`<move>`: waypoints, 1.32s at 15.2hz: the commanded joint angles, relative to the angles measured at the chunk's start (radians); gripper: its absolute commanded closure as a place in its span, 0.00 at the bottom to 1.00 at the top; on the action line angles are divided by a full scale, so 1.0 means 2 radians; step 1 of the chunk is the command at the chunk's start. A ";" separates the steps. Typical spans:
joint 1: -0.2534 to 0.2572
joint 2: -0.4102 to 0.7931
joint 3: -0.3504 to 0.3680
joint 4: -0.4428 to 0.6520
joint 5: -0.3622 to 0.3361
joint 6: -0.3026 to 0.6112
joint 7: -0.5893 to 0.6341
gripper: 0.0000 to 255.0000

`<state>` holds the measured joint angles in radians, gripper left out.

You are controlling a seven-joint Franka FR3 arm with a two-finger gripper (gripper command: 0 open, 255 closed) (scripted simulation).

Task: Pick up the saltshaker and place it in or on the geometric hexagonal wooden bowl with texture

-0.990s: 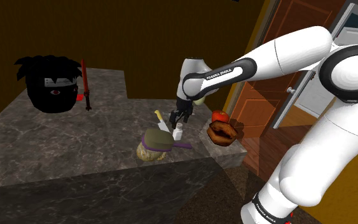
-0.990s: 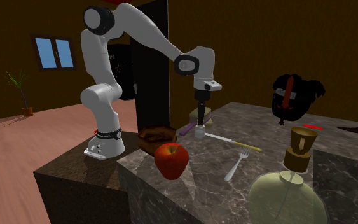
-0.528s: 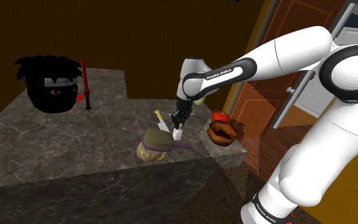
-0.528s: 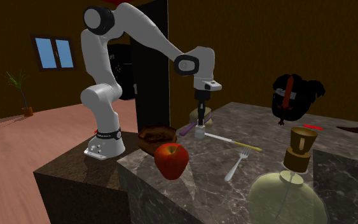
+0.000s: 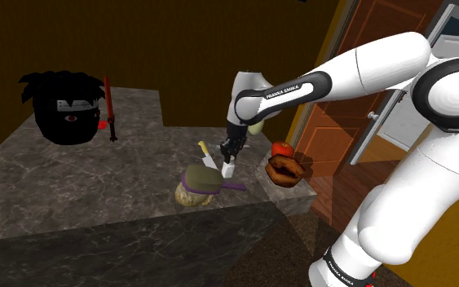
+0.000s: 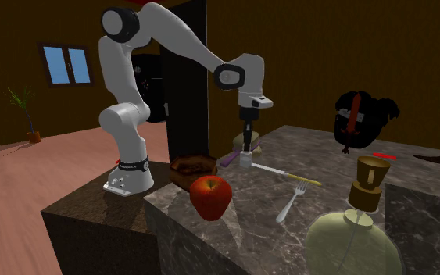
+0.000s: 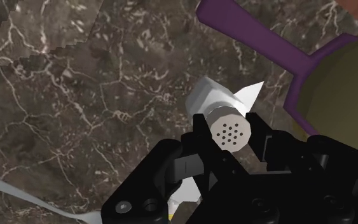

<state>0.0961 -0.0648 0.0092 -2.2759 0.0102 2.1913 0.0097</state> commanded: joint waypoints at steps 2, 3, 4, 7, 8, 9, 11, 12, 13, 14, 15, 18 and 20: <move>0.000 -0.010 0.000 0.010 0.000 -0.020 0.001 1.00; 0.000 -0.013 0.000 0.013 0.000 -0.027 0.001 1.00; 0.000 -0.016 0.000 0.017 0.000 -0.034 0.001 1.00; 0.000 -0.025 0.000 0.029 0.000 -0.054 0.001 1.00; 0.000 -0.027 0.000 0.033 0.000 -0.061 0.001 1.00; 0.000 -0.030 0.000 0.038 0.000 -0.067 0.001 1.00; 0.000 -0.034 0.000 0.047 0.000 -0.081 0.001 1.00; 0.000 -0.036 0.000 0.051 0.000 -0.088 0.001 1.00; 0.000 -0.038 0.000 0.056 0.000 -0.094 0.001 1.00; 0.000 -0.040 0.000 0.061 0.000 -0.101 0.001 1.00; 0.000 -0.042 0.000 0.066 0.000 -0.108 0.001 1.00; 0.000 -0.047 0.000 0.081 0.000 -0.128 0.001 1.00; 0.000 -0.049 0.000 0.092 0.000 -0.141 0.001 1.00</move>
<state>0.0970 -0.1600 0.0101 -2.0997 0.0100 1.9200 0.0138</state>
